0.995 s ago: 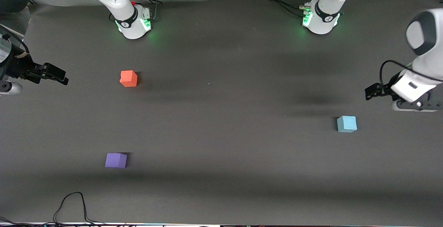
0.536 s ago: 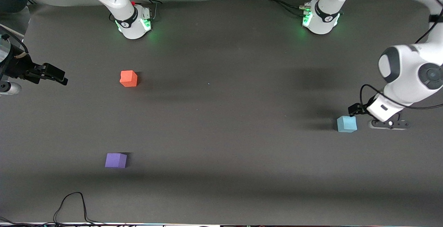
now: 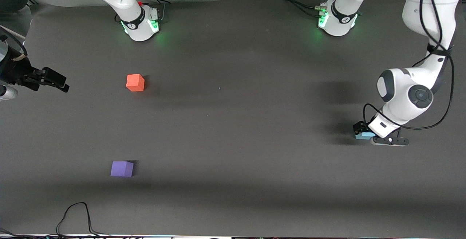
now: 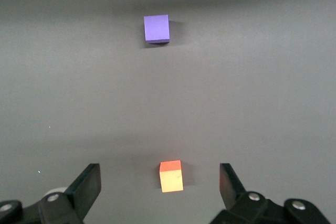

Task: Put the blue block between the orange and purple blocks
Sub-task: 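Close the left gripper on the blue block and lift it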

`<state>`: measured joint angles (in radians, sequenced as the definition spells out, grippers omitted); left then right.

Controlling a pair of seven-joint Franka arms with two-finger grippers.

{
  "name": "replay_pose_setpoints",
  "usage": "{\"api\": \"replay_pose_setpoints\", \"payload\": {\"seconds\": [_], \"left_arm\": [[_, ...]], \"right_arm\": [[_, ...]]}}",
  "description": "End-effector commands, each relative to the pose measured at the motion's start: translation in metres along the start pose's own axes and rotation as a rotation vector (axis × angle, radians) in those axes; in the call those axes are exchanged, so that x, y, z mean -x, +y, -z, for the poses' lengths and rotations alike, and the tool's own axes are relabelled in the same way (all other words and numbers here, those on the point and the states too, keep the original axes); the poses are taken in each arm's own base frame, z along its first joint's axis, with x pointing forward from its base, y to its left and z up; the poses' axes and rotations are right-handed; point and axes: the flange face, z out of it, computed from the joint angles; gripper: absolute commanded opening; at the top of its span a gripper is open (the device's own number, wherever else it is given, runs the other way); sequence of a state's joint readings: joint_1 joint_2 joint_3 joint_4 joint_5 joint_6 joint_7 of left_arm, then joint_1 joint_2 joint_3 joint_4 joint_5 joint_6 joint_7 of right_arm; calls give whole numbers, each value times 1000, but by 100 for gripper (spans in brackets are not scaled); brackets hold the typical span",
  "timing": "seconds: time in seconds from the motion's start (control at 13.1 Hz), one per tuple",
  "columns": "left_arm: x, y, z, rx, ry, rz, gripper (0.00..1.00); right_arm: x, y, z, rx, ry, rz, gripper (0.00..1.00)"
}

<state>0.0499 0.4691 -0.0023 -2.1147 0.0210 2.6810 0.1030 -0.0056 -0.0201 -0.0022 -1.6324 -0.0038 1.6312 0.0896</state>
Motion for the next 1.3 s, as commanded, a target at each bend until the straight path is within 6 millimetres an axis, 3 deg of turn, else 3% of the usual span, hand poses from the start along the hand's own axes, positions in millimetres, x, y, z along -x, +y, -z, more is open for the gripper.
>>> {"api": "replay_pose_setpoints", "payload": {"seconds": [0.0,0.38,0.54,0.61,0.84,0.99,1.22], "left_arm": [[2,0,-3,-5,7,-21,100],[2,0,-3,-4,-4,-20,89],[3,0,-3,-4,-6,-15,62],[3,0,-4,-4,-7,-7,54],[3,0,-3,-4,-6,-4,53],[-1,-1,3,-6,6,-1,53],[-13,-8,48,-4,-15,14,53]], "right_arm": [[-2,2,2,1,1,-13,100],[-2,8,0,3,-2,-19,100],[-6,16,-3,7,0,-10,100],[-10,14,-11,8,-11,3,100],[-6,13,-4,5,-8,38,100],[-9,10,-13,4,-22,38,100],[-26,5,-34,3,-16,43,100]]}}
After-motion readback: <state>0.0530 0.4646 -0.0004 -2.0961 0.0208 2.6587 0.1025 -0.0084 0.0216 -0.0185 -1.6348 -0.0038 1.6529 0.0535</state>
